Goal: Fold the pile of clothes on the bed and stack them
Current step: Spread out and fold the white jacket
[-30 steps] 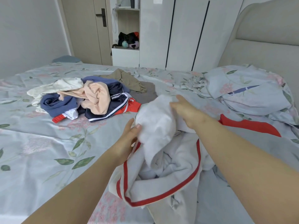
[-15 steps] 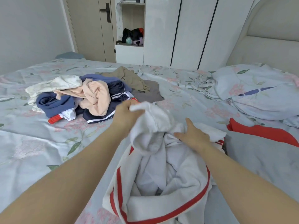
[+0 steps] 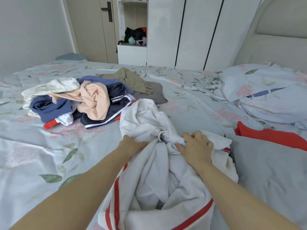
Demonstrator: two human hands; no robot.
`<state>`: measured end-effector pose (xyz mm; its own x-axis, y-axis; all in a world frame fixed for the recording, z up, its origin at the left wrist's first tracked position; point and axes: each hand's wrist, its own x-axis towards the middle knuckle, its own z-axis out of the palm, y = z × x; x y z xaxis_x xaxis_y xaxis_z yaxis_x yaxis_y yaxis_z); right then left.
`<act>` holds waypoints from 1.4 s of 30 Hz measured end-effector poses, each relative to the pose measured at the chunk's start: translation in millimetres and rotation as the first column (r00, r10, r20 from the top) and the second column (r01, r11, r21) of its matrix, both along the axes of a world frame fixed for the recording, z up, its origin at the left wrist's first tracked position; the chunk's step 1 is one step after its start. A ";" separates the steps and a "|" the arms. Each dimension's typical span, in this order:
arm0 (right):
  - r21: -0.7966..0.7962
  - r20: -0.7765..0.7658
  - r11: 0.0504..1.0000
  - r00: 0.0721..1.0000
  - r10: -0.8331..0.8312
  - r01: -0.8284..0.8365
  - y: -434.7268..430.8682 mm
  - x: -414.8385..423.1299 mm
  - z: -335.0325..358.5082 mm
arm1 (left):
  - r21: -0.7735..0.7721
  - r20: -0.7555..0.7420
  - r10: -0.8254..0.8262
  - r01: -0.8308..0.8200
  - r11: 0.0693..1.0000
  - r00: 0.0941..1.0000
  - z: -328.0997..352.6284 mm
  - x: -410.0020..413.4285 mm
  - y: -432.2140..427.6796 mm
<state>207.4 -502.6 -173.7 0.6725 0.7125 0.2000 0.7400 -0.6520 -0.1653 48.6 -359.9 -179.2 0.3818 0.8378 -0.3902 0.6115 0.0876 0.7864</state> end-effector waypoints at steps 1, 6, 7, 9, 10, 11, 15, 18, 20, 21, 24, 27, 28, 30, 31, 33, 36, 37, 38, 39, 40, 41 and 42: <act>0.037 0.032 0.999 0.999 0.016 -0.017 -0.4 -2.4 -0.9 | -0.002 -0.027 0.010 -0.010 1.000 1.000 -1.2 -3.0 -0.4; 0.107 -0.343 0.994 0.938 0.051 -0.015 -6.2 -2.3 11.4 | -0.049 0.074 -0.013 0.016 0.999 0.997 2.3 -16.9 -2.2; 0.112 -0.431 0.994 0.901 0.047 0.002 -8.3 -0.1 16.7 | -0.042 0.136 -0.019 0.024 0.999 0.991 11.5 -18.5 -4.2; 0.126 -0.541 0.992 0.838 0.063 0.007 -13.3 2.8 29.5 | -0.004 0.246 -0.048 0.051 0.999 0.968 33.8 -20.2 -8.4; 0.173 -0.617 0.985 0.782 0.090 0.023 -15.8 3.4 37.0 | 0.037 0.277 -0.068 0.060 0.998 0.958 44.8 -20.4 -8.9; 0.242 -0.718 0.968 0.684 0.127 0.074 -18.9 2.8 45.9 | 0.080 0.287 -0.084 0.063 0.995 0.954 58.7 -21.5 -11.3; 0.363 -0.917 0.859 0.304 0.259 0.363 -34.0 -9.1 96.2 | 0.205 0.388 -0.091 0.010 0.979 0.917 114.1 -29.8 -15.0; 0.459 -0.888 0.749 0.254 0.383 0.478 -46.0 -15.4 147.4 | 0.257 0.466 -0.134 0.011 0.966 0.875 165.3 -38.0 -24.2; 0.572 -0.813 0.619 0.268 0.517 0.539 -56.0 -23.4 186.0 | 0.281 0.518 -0.149 -0.004 0.960 0.842 201.0 -46.7 -34.4; 0.627 -0.762 0.551 0.285 0.582 0.550 -62.0 -28.7 204.1 | 0.296 0.540 -0.159 -0.009 0.955 0.827 218.5 -52.1 -40.3; 0.765 -0.602 0.374 0.374 0.705 0.525 -82.4 -43.9 251.0 | 0.345 0.615 -0.202 -0.029 0.938 0.762 265.2 -65.6 -58.8; 0.871 -0.444 0.226 0.501 0.743 0.437 -104.9 -62.2 294.3 | 0.423 0.665 -0.248 -0.082 0.903 0.704 307.4 -79.4 -81.6; 0.898 -0.395 0.185 0.546 0.739 0.400 -111.7 -68.1 307.2 | 0.453 0.672 -0.261 -0.106 0.885 0.693 320.1 -83.6 -87.2; 0.935 -0.313 0.116 0.623 0.717 0.336 -122.9 -77.4 329.5 | 0.515 0.673 -0.290 -0.149 0.844 0.680 344.3 -93.0 -99.2; 0.950 -0.273 0.086 0.660 0.700 0.301 -127.8 -80.9 338.8 | 0.544 0.671 -0.302 -0.173 0.821 0.677 355.3 -97.3 -104.4; 0.975 -0.185 0.029 0.736 0.651 0.220 -138.2 -88.2 355.1 | 0.597 0.664 -0.321 -0.220 0.772 0.676 374.6 -105.4 -115.4; 0.995 -0.038 -0.055 0.821 0.570 0.084 -155.3 -102.3 375.5 | 0.646 0.668 -0.369 -0.258 0.718 0.646 398.8 -118.0 -133.4; 0.997 0.005 -0.072 0.845 0.535 0.040 -160.7 -105.9 382.2 | 0.660 0.670 -0.391 -0.266 0.703 0.631 406.8 -121.8 -137.7; 0.997 0.044 -0.081 0.870 0.492 -0.004 -165.5 -108.0 389.6 | 0.676 0.669 -0.413 -0.274 0.684 0.618 414.8 -125.4 -142.6; 0.995 0.077 -0.087 0.892 0.446 -0.043 -169.5 -109.0 396.9 | 0.692 0.667 -0.436 -0.285 0.664 0.604 423.4 -128.8 -146.4; 0.993 0.103 -0.090 0.911 0.399 -0.073 -173.3 -109.6 404.4 | 0.705 0.667 -0.457 -0.299 0.644 0.588 432.3 -131.9 -150.1; 0.991 0.125 -0.092 0.926 0.357 -0.099 -176.5 -109.7 411.7 | 0.714 0.669 -0.477 -0.315 0.625 0.570 440.9 -134.5 -153.7; 0.988 0.149 -0.091 0.937 0.317 -0.126 -179.9 -110.6 418.4 | 0.721 0.671 -0.492 -0.330 0.609 0.555 448.9 -137.1 -156.8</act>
<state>96.7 -682.6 244.7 0.6054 -0.0407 0.7949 0.7213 0.4502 -0.5263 -88.5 -516.7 269.7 0.2330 0.5652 0.7914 -0.2902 -0.7363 0.6113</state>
